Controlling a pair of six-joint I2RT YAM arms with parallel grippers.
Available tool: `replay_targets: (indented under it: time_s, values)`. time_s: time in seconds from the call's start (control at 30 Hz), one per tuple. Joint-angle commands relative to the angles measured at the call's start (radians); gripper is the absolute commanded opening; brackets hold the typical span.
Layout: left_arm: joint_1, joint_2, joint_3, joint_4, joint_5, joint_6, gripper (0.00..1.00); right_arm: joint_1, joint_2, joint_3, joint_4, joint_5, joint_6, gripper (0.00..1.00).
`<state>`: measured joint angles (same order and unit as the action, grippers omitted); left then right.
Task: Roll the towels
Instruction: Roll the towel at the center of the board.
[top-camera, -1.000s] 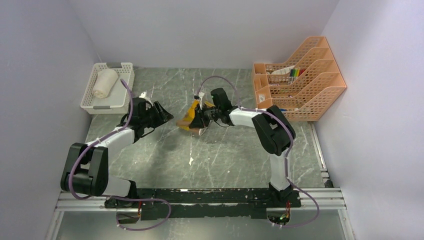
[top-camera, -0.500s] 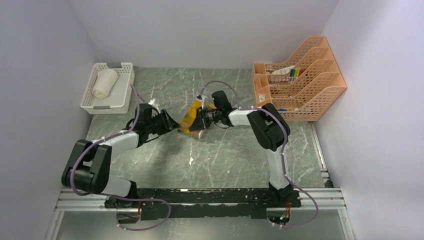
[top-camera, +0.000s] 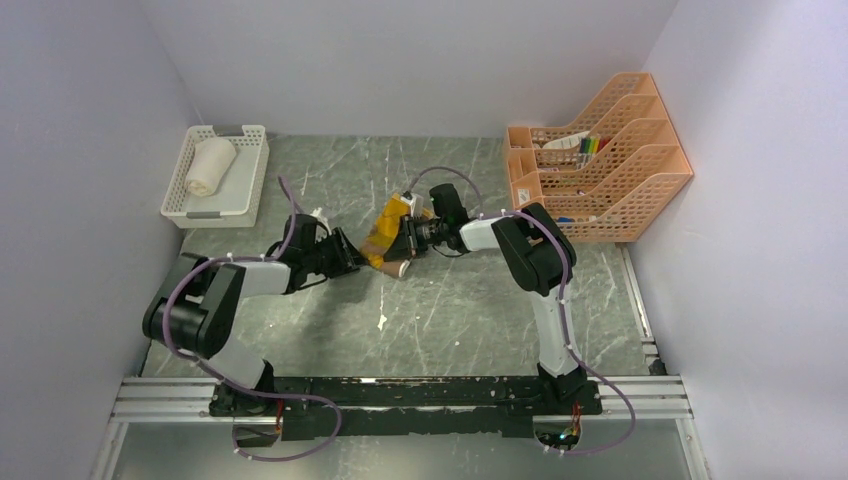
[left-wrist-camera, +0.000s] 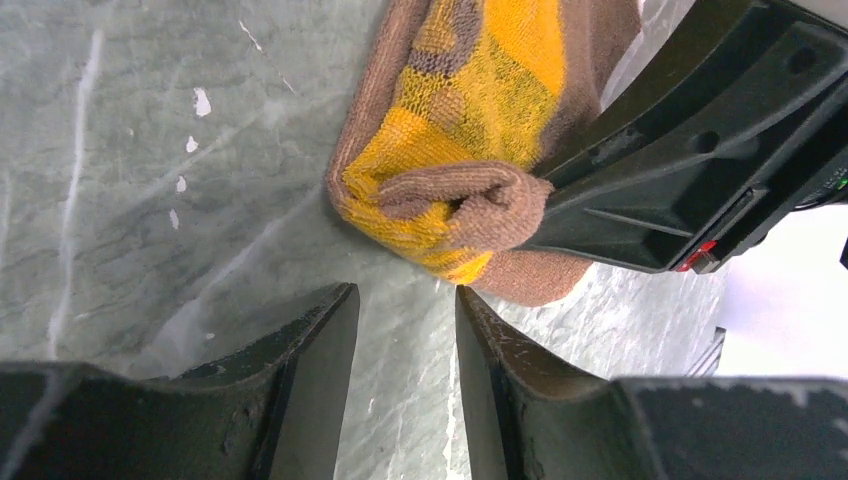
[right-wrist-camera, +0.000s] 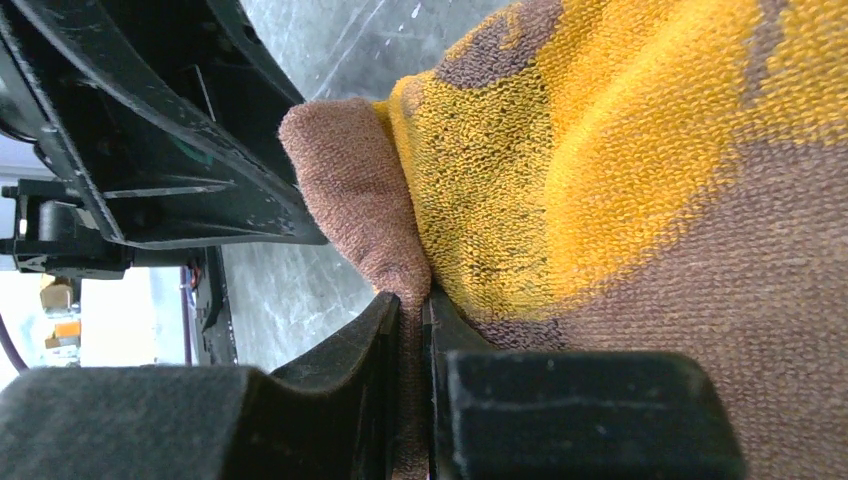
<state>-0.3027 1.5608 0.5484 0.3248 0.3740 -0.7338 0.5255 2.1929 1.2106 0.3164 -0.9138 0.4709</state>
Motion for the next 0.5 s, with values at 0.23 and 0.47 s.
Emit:
replay_targets:
  time_s: [0.23, 0.47]
  values:
    - [-0.010, 0.053, 0.027, 0.173, 0.095, -0.071, 0.54, -0.002, 0.030, -0.002, -0.017, 0.003, -0.016, 0.11]
    - [-0.010, 0.120, 0.029, 0.296, 0.168, -0.131, 0.26, -0.002, 0.044, 0.009, -0.026, 0.000, -0.026, 0.10]
